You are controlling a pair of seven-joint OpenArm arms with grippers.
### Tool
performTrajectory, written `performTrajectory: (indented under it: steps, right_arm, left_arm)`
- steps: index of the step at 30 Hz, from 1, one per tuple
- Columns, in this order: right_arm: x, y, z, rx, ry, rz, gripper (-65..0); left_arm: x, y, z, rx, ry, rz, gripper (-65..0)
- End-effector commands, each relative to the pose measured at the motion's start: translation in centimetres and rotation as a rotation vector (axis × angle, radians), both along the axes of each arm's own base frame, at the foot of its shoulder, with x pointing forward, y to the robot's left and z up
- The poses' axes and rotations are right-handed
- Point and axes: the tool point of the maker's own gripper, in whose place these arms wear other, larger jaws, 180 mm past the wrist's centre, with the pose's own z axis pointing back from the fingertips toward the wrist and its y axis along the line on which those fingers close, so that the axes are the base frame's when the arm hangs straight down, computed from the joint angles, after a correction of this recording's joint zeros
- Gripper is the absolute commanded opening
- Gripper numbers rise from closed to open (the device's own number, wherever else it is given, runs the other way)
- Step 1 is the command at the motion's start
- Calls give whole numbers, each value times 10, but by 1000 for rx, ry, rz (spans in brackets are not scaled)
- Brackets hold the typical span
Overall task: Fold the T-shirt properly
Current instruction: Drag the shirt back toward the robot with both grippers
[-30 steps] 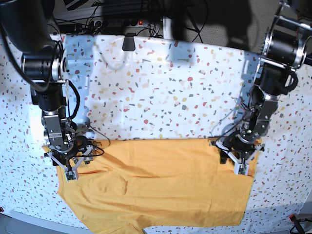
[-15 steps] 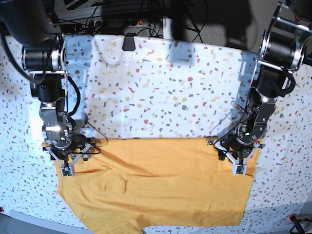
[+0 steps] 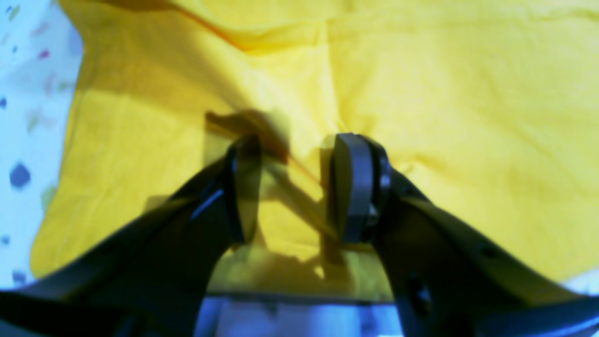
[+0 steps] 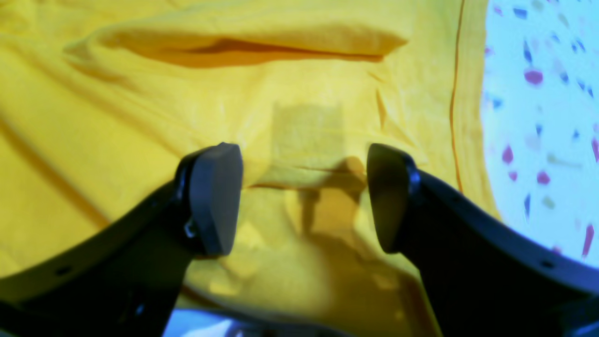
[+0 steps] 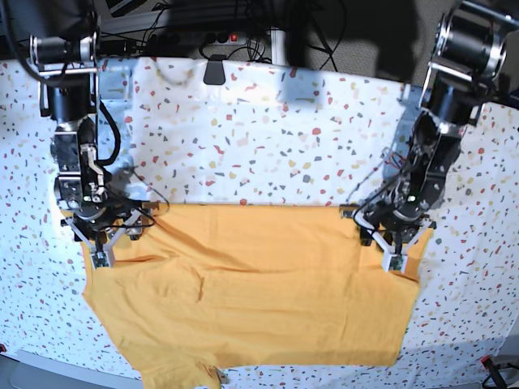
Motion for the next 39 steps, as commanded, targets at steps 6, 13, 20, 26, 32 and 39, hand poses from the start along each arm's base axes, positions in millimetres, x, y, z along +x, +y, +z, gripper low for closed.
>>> performTrajectory:
  steps: [6,13,20,26,32,39]
  right_arm:
    - [-29,-3,1,-46,33,43,-231]
    - [-68,16,-8,-56,60,101,-231]
    - [-113,28,-25,-60,131,136,-232]
    - [-152,34,-32,-54,167,153,-231]
    - [-186,17,-23,-67,172,110,-232]
    - [-217,-12,-8,-106,176,41,-232]
  left_arm:
    - [-35,38,-6,100,70,39,-401]
    - [-77,47,-15,134,109,13,-401]
    - [-113,29,-19,115,131,-33,-401]
    - [-140,28,-13,174,110,-2,-401]
    - [-160,16,5,208,62,-32,-401]
    - [-168,0,20,167,32,-54,-401]
